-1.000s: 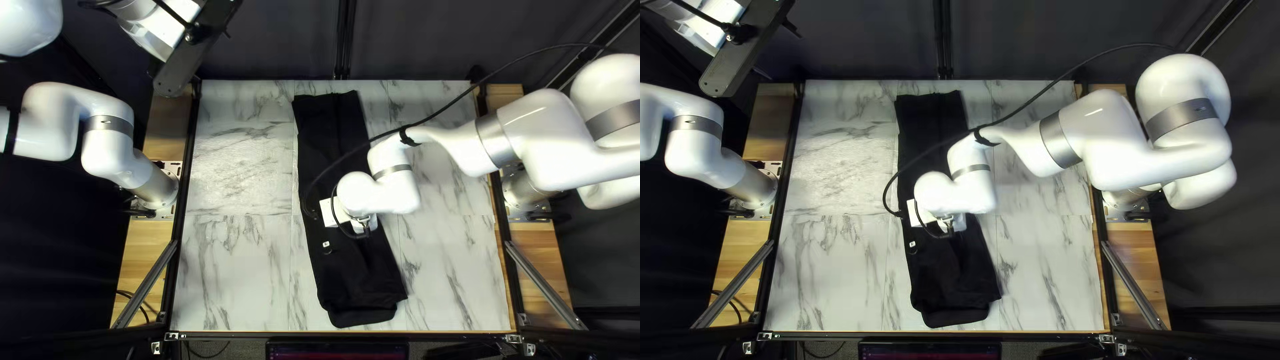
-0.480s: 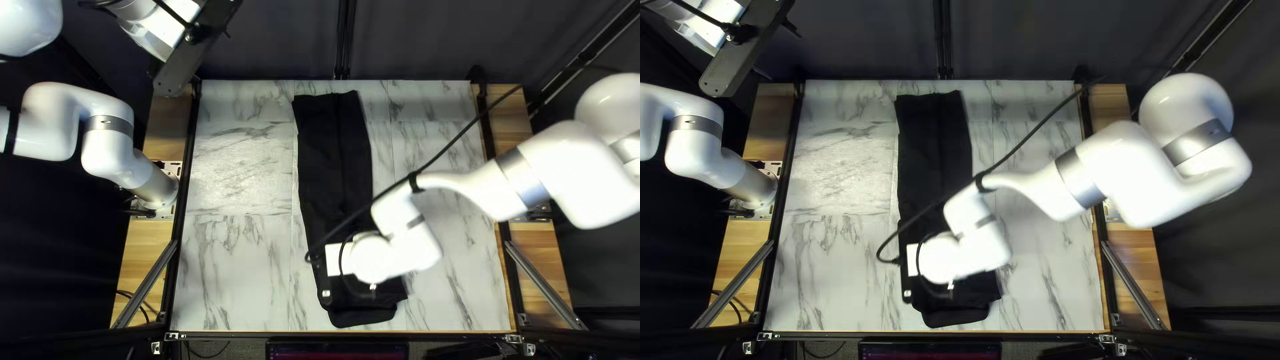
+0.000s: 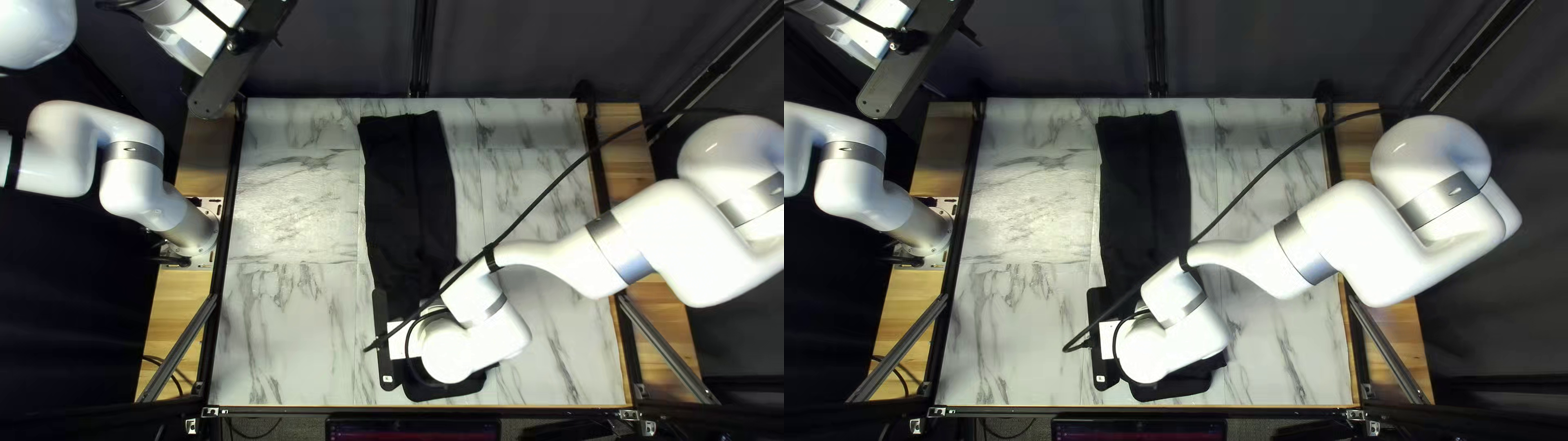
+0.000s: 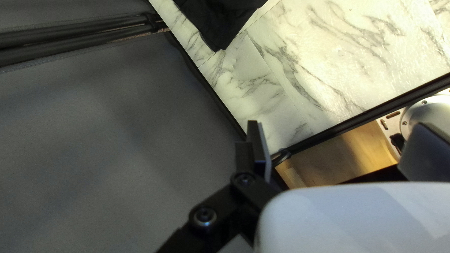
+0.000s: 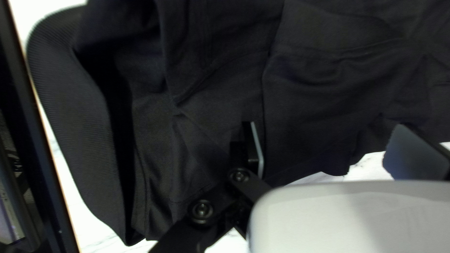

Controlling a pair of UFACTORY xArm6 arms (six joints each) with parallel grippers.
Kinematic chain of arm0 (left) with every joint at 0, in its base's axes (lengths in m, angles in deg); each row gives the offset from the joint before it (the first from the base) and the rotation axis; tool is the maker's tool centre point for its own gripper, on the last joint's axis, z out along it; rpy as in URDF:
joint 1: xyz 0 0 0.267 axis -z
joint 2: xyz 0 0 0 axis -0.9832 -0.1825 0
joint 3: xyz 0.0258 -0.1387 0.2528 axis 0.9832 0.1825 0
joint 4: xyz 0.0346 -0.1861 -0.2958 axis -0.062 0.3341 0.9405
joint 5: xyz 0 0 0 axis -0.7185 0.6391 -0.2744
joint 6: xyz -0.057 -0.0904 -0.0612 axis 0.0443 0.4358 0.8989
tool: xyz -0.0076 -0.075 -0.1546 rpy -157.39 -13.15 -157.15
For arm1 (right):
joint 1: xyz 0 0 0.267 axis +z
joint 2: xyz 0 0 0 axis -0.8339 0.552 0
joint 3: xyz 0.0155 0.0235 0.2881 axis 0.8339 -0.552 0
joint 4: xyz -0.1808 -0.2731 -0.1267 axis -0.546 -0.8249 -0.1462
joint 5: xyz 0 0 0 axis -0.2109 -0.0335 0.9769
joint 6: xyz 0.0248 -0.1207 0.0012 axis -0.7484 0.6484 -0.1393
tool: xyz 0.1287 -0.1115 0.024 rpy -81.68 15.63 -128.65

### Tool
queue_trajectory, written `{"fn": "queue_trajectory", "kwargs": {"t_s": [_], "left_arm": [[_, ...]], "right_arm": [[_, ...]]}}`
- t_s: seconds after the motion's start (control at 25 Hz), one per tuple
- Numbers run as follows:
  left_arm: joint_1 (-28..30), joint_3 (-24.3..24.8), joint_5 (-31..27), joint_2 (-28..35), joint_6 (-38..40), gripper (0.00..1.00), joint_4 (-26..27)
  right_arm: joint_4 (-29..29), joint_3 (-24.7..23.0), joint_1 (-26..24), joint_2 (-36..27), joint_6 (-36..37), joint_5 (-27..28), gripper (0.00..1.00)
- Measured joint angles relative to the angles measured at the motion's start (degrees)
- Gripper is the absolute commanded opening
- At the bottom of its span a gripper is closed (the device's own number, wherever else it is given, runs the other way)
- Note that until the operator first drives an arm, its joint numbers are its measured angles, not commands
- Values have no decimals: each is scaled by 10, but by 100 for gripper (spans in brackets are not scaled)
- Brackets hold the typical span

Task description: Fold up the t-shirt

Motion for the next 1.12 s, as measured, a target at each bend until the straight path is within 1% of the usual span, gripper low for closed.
{"fn": "queue_trajectory", "kwargs": {"t_s": [0.28,0.4,0.44,0.48,0.52,0.56,0.6,0.88,0.92,0.96,1.12], "left_arm": [[0,0,0,0,0,100,0],[0,0,0,0,0,100,0],[0,0,0,0,0,100,0],[0,0,0,0,0,100,0],[0,0,0,0,0,100,0],[0,0,0,0,0,100,0],[0,0,0,0,0,100,0],[0,0,0,0,0,100,0],[0,0,0,0,0,100,0],[0,0,0,0,0,100,0],[0,0,0,0,0,100,0]], "right_arm": [[-18,3,-7,9,15,0,85],[-20,-6,-7,11,26,-8,79],[-19,-7,-7,12,30,-9,69],[-18,-7,-7,13,35,-10,55],[-17,-5,-7,15,40,-9,26],[-16,-2,-7,17,46,-8,3],[-14,2,-8,20,51,-6,0],[-11,45,-9,50,76,14,0],[-10,49,-8,52,77,17,0],[-10,52,-7,54,79,21,3],[-11,58,-5,57,81,28,2]]}}
